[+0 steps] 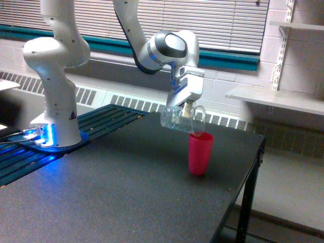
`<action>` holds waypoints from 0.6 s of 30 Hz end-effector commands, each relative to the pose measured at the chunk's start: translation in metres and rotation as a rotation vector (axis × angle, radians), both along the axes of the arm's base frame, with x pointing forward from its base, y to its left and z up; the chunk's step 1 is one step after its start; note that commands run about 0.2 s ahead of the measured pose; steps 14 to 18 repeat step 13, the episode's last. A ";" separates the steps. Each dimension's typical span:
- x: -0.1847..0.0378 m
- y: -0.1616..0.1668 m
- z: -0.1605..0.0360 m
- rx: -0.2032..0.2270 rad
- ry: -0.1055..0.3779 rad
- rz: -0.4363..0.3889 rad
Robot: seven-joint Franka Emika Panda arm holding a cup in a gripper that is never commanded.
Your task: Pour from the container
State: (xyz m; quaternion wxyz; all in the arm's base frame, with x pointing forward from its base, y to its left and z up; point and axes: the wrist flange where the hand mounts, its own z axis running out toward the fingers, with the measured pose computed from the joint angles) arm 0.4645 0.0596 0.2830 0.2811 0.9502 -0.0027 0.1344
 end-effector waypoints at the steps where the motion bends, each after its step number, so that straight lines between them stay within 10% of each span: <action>1: 0.002 -0.003 0.015 0.008 -0.033 -0.005; 18: -0.006 -0.011 0.049 0.045 -0.136 -0.015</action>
